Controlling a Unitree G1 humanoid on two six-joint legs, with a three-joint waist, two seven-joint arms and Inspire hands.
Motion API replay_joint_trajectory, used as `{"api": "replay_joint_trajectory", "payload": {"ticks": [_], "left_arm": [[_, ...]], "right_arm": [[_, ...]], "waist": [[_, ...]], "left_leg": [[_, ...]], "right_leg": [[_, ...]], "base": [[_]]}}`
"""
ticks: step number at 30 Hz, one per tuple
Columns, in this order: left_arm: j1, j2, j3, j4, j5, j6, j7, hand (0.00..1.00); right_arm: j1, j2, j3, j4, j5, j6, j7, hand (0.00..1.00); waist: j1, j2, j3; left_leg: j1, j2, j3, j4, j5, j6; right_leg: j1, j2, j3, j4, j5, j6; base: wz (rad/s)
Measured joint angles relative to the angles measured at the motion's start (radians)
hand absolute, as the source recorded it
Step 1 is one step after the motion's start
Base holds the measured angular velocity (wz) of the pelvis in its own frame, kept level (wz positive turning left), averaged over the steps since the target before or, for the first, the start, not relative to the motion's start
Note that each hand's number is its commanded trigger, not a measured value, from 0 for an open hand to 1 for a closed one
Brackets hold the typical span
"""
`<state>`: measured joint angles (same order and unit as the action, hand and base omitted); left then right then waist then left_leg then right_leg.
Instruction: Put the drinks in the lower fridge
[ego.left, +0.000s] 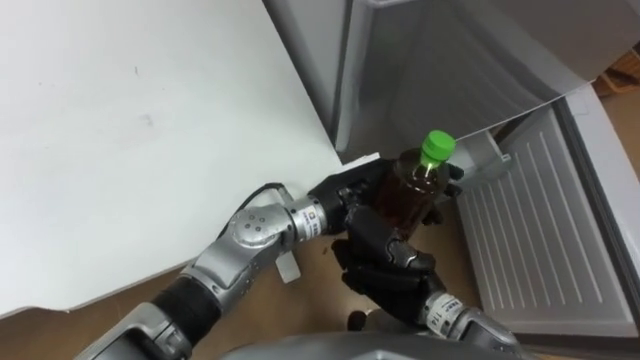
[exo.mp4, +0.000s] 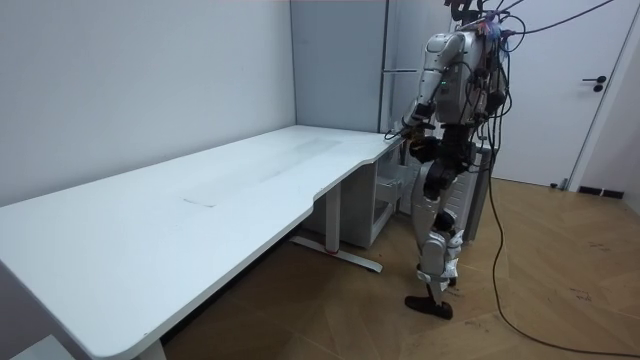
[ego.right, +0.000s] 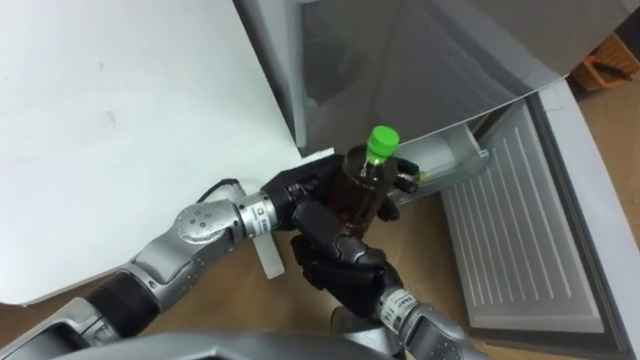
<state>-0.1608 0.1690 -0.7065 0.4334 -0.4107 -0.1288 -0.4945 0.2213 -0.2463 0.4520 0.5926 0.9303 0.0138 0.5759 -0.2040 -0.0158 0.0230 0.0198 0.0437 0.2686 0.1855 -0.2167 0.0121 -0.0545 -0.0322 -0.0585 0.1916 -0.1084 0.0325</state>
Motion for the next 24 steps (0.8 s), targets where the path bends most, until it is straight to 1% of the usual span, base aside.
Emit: {"api": "replay_joint_trajectory", "payload": {"ticks": [2,5,10,16,18,22,23,24], "left_arm": [[0.000,0.001,-0.002,0.011,-0.031,0.007,-0.008,0.00],[-0.001,0.001,-0.003,0.015,-0.046,0.015,-0.016,0.00],[-0.005,-0.003,-0.006,0.038,-0.060,0.015,-0.019,0.00],[-0.014,0.000,-0.008,0.073,-0.068,0.014,-0.010,0.00],[-0.014,0.002,-0.008,0.081,-0.067,0.013,-0.010,0.00],[-0.018,-0.001,-0.013,0.111,-0.067,0.018,-0.011,0.00],[-0.018,-0.001,-0.016,0.119,-0.068,0.023,-0.010,0.00],[-0.025,-0.001,-0.016,0.118,-0.072,0.037,-0.010,0.00]], "right_arm": [[0.000,0.000,0.000,0.000,0.000,0.001,-0.004,1.00],[-0.001,0.000,0.000,0.000,0.000,0.002,-0.007,1.00],[-0.019,0.001,0.000,0.021,-0.006,0.010,-0.010,1.00],[-0.064,0.001,-0.001,0.066,-0.055,0.010,-0.022,1.00],[-0.069,0.001,-0.009,0.066,-0.077,0.010,-0.036,1.00],[-0.069,0.001,-0.033,0.067,-0.077,0.010,-0.072,1.00],[-0.069,0.001,-0.043,0.067,-0.076,0.010,-0.087,1.00],[-0.069,0.001,-0.045,0.067,-0.067,0.011,-0.097,1.00]], "waist": [[-0.004,0.000,0.0001],[-0.005,-0.002,0.0013],[-0.015,-0.004,0.0022],[-0.053,-0.002,0.0015],[-0.068,0.004,0.0016],[-0.085,0.017,0.0032],[-0.094,0.021,0.0032],[-0.100,0.022,0.0027]], "left_leg": [[0.001,0.000,0.000,0.001,0.000,0.000],[0.001,0.001,0.000,0.002,0.000,0.000],[0.002,0.000,0.002,0.004,0.000,0.000],[0.002,0.001,0.001,0.010,0.000,0.000],[0.005,0.002,0.000,0.010,0.000,0.000],[0.008,0.001,-0.002,0.011,0.000,0.001],[0.008,0.001,-0.003,0.011,-0.001,0.001],[0.007,0.001,-0.003,0.011,0.000,0.001]], "right_leg": [[-0.001,0.000,0.000,0.004,0.000,0.000],[-0.004,0.000,0.000,0.012,0.000,0.000],[-0.004,-0.001,0.000,0.012,0.000,0.000],[0.001,-0.001,0.002,0.012,0.000,0.000],[0.006,-0.001,0.003,0.012,0.000,0.000],[0.009,-0.002,0.000,0.012,0.000,0.000],[0.010,-0.002,0.000,0.012,0.000,0.000],[0.009,-0.002,0.000,0.012,0.000,0.000]], "base": [[0.00],[0.00],[0.00],[0.00],[0.00],[0.00],[0.00],[0.00]]}}
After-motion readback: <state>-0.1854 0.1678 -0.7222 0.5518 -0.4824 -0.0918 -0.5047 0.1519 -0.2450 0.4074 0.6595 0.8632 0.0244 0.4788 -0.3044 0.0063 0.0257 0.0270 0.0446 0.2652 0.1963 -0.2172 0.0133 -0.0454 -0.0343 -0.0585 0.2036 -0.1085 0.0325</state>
